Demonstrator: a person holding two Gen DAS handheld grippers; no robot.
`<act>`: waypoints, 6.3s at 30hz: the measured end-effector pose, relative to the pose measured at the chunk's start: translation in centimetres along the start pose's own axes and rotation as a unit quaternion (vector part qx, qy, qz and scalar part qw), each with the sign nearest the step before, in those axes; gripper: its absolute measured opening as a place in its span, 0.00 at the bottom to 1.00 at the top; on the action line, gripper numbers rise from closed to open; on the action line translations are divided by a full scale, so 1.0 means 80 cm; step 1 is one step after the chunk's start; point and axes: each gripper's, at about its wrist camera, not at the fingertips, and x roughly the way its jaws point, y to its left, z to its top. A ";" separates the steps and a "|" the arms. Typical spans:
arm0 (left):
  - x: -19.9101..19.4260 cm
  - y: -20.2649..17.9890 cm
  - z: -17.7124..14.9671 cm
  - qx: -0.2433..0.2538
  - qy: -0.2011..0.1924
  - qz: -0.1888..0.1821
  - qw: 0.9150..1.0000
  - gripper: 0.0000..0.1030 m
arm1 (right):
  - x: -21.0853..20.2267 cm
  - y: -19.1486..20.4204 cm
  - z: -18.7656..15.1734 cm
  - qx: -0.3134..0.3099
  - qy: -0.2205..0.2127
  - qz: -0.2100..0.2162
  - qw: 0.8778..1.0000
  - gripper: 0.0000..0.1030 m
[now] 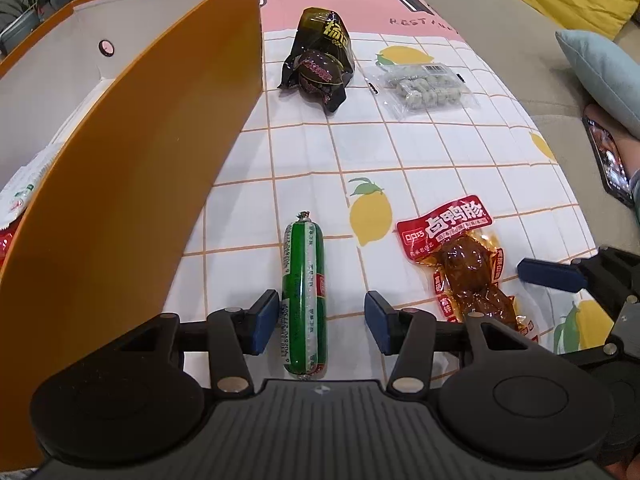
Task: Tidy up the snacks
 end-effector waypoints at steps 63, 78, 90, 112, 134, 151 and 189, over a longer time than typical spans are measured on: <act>-0.042 0.002 0.019 -0.052 -0.043 -0.052 0.996 0.24 | -0.067 -0.012 0.039 0.039 -0.121 0.018 0.992 0.00; -0.030 0.007 0.012 -0.058 -0.021 -0.062 0.996 0.24 | -0.035 -0.061 0.013 0.138 -0.060 -0.027 0.988 0.73; -0.015 0.014 0.013 -0.068 -0.007 -0.064 0.996 0.24 | 0.015 -0.048 0.017 0.110 -0.022 -0.061 0.992 0.87; -0.031 0.016 0.017 -0.073 -0.027 -0.069 0.995 0.24 | -0.020 -0.022 0.032 0.055 -0.089 -0.039 0.994 0.46; -0.165 0.065 0.075 -0.074 -0.145 -0.079 0.984 0.24 | -0.138 0.017 0.092 0.059 -0.229 0.029 0.971 0.44; -0.197 0.168 0.126 -0.068 -0.146 0.009 0.987 0.24 | -0.131 0.119 0.222 0.009 -0.236 0.139 0.962 0.44; -0.023 0.238 0.125 -0.075 0.054 0.075 0.993 0.24 | 0.076 0.187 0.271 -0.171 -0.051 0.051 0.983 0.51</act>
